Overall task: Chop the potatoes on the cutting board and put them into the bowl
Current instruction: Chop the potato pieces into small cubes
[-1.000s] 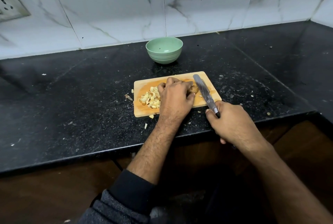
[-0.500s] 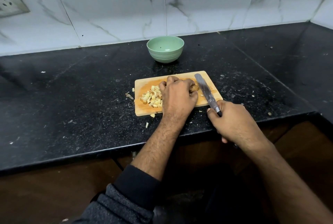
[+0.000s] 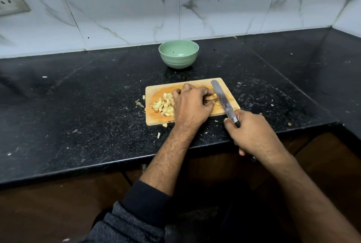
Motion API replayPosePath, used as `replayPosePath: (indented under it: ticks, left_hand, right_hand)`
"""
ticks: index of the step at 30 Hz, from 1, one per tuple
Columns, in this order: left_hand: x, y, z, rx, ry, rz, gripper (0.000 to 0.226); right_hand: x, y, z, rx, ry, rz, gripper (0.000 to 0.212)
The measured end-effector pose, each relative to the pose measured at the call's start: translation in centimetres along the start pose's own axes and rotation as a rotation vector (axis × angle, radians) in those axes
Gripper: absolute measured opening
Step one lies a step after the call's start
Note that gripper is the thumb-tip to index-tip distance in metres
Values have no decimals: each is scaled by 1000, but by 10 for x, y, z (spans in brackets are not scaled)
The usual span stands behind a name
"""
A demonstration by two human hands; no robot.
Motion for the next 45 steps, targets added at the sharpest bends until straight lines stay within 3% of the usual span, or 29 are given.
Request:
replayPosePath:
  ticks: [5, 13, 20, 36, 45]
  left_hand:
    - [2, -7, 3, -46, -48, 39, 28]
    - [3, -13, 1, -52, -26, -1, 36]
    - [0, -9, 4, -16, -24, -59, 33]
    - [1, -8, 0, -53, -96, 17, 26]
    - [2, -9, 2, -40, -91, -14, 21]
  right_hand:
    - [3, -8, -2, -6, 45, 56, 17]
    - [7, -13, 1, -93, -250, 70, 40]
    - [6, -26, 15, -111, -398, 64, 39]
    - [15, -29, 7, -158, -369, 61, 22]
    - [7, -23, 11, -107, -311, 107, 31]
Point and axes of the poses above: each hand's wrist, its own y-axis towards the middle knuckle, its own x-axis out of the back of the hand, z = x × y, the point moved 3 cm from there along y, towards the middle knuckle, and after that the axes turned 14 degrees about z, right-handed, at the moved point
